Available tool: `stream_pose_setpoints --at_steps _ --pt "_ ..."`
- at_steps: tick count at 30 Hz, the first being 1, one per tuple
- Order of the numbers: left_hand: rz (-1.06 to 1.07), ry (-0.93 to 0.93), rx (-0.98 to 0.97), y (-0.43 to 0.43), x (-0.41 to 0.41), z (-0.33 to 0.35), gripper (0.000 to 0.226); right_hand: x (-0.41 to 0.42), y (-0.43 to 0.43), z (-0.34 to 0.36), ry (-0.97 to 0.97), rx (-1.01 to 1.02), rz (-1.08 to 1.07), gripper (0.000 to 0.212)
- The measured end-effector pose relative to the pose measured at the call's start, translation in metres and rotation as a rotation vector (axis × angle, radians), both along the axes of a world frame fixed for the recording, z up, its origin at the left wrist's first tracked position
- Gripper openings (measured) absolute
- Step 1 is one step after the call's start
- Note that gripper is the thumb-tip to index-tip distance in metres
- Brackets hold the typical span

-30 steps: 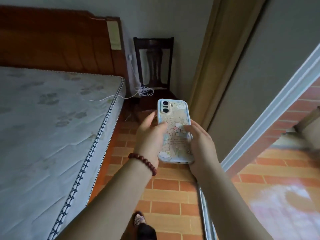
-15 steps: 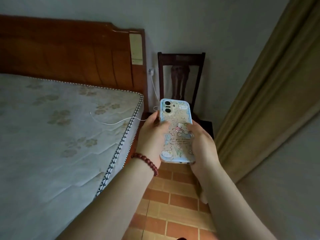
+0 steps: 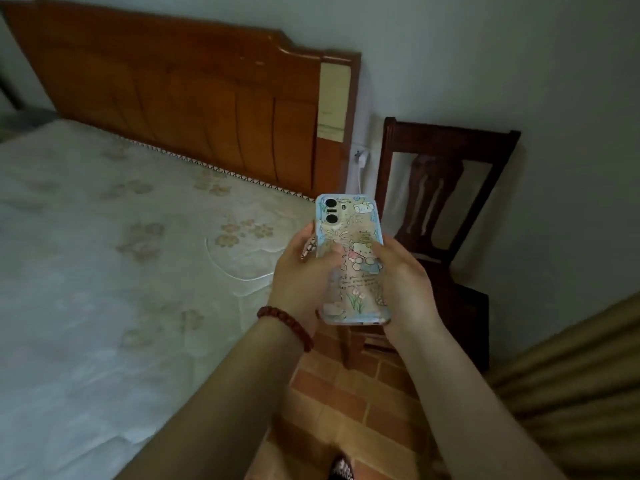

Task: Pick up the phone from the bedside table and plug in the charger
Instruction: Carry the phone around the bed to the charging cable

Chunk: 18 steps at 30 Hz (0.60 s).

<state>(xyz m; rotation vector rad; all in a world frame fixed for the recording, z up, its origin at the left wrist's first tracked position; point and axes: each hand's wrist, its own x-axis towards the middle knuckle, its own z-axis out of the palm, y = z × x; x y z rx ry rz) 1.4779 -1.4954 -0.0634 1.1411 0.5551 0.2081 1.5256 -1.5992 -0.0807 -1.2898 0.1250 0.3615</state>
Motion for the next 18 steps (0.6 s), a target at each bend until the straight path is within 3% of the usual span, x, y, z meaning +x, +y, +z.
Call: stream_pose_setpoints --at_steps 10,18 --pt "0.166 0.092 -0.039 0.102 0.087 -0.028 0.053 0.104 0.111 -0.035 0.077 -0.071 0.185 0.030" --pt "0.257 0.152 -0.034 0.219 0.156 -0.054 0.050 0.176 0.233 -0.063 0.102 -0.071 0.242 0.029"
